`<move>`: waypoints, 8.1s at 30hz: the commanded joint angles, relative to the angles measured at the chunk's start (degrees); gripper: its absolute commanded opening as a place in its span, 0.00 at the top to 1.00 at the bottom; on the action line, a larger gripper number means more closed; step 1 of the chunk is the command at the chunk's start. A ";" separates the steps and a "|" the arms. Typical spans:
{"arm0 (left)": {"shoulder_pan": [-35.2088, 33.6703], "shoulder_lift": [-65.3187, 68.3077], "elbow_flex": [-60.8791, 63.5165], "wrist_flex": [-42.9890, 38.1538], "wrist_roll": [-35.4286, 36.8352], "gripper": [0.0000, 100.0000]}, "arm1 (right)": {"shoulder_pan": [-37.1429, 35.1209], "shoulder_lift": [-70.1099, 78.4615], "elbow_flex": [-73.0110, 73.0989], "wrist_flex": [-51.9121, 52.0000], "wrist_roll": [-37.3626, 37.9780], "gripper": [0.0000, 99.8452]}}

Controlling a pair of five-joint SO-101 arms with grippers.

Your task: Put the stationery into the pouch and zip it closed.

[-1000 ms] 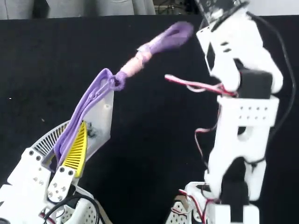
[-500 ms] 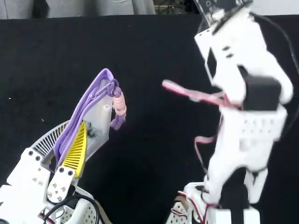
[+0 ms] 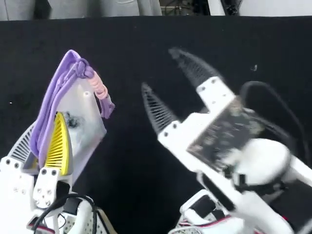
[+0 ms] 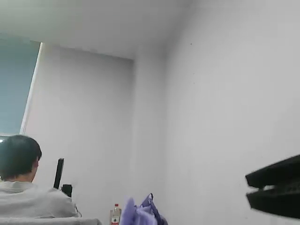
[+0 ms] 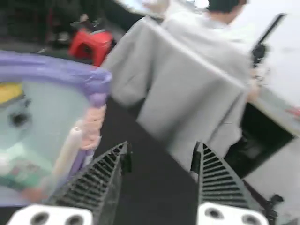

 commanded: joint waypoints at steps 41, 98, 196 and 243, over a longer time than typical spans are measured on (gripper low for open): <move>-0.31 0.44 -4.35 -3.60 4.31 0.97 | -18.46 -24.13 58.86 -54.68 -9.32 0.78; -0.31 0.44 -2.51 -3.16 8.26 0.97 | -11.16 -16.75 62.20 -68.66 -9.23 0.97; 9.63 17.49 27.47 -21.89 2.11 0.97 | 36.13 -2.68 33.01 -51.96 -8.53 0.99; -3.82 3.08 -5.76 -0.70 5.80 0.97 | 36.04 -20.79 44.44 -52.40 -8.97 0.99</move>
